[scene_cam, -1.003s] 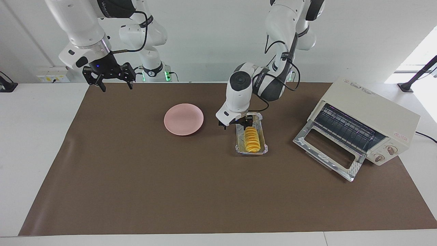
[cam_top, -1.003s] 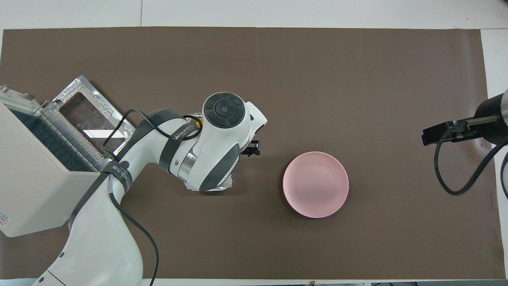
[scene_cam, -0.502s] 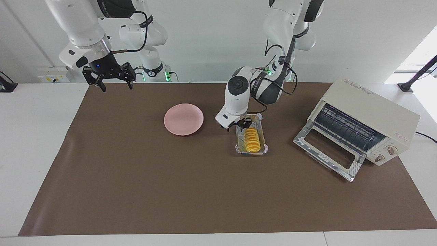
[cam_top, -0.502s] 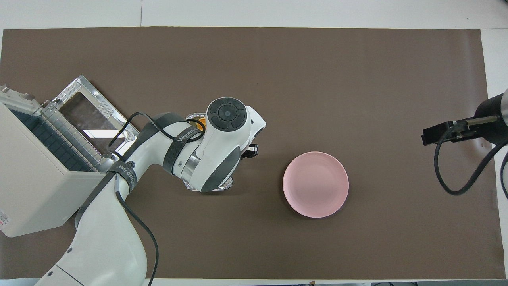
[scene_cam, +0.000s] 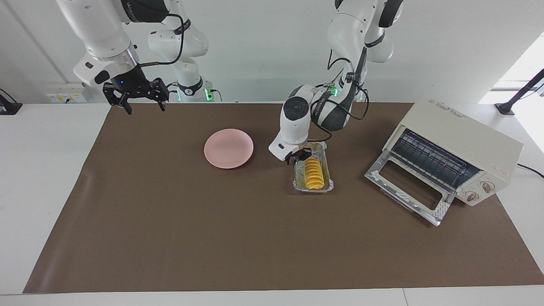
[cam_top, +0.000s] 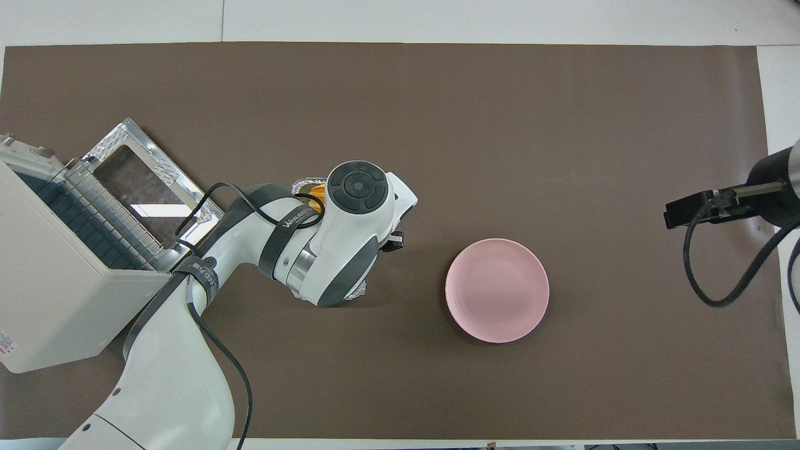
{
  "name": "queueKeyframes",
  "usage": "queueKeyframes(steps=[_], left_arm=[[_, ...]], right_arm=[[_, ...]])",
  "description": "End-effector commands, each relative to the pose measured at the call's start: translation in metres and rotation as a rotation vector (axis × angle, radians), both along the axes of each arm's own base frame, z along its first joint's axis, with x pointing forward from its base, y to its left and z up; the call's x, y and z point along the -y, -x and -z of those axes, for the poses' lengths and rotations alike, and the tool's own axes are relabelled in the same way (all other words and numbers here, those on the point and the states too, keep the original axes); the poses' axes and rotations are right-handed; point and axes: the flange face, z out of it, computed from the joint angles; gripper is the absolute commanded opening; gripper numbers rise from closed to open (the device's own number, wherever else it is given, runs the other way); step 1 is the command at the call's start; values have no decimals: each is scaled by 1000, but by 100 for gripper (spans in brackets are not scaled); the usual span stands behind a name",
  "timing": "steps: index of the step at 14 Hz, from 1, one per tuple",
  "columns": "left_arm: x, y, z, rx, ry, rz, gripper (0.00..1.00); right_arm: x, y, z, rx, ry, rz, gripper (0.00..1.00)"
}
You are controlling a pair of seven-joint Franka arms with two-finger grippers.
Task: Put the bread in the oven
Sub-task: 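Lift the foil tray with the left gripper into the oven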
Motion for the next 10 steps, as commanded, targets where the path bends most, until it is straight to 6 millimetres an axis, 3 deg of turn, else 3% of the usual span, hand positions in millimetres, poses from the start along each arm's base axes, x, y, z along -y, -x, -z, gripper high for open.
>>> queueKeyframes(steps=[1,3,6,8,10], left_arm=[[-5,3,3,23,-19,-72,0],[-6,3,2,14,-34,-125,0],[-11,-16,-27,6,-58,-274,0],[-43,-44,-58,8,-60,-339,0],[-90,-77,-110,26,-59,-423,0]], right_arm=[[2,4,0,3,8,11,100],[2,4,0,3,8,11,100],[2,4,0,3,8,11,100],[2,4,0,3,8,11,100],[2,4,0,3,8,12,100]])
